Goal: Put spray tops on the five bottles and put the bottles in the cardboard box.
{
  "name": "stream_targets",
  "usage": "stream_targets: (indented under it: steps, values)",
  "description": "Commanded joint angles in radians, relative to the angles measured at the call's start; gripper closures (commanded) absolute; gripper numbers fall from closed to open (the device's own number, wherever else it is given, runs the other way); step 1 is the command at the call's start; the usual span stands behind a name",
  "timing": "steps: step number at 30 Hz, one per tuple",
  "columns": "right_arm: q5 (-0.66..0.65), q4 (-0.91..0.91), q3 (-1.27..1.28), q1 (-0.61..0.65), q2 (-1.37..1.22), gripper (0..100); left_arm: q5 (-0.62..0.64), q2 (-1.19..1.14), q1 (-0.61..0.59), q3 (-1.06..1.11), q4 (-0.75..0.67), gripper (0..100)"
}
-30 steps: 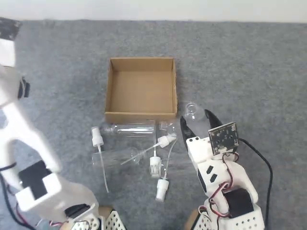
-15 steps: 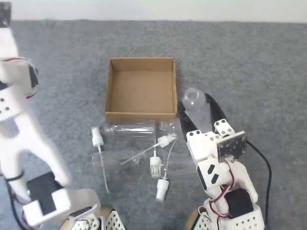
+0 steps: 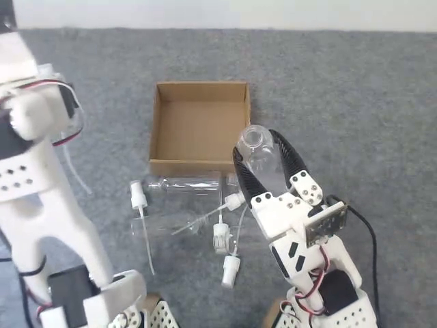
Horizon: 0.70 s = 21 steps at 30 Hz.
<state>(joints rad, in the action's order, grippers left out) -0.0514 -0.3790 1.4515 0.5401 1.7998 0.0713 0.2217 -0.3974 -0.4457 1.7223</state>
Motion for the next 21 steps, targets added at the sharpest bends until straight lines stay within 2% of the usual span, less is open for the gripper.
stream_targets:
  steps: [1,6,12,21]
  values:
    - [0.009,0.025,-0.012,0.005,0.002,95.7,0.080,0.078,0.055,-0.027,-0.002,99]
    - [0.051,0.027,0.012,0.007,-0.033,95.8,0.152,0.153,0.124,-0.018,0.002,99]
    - [0.075,0.027,0.012,0.008,-0.145,95.8,0.187,0.287,0.209,0.131,-0.020,99]
    - [0.075,0.028,0.063,0.074,-0.170,95.8,0.233,0.605,0.226,0.556,-0.311,99]
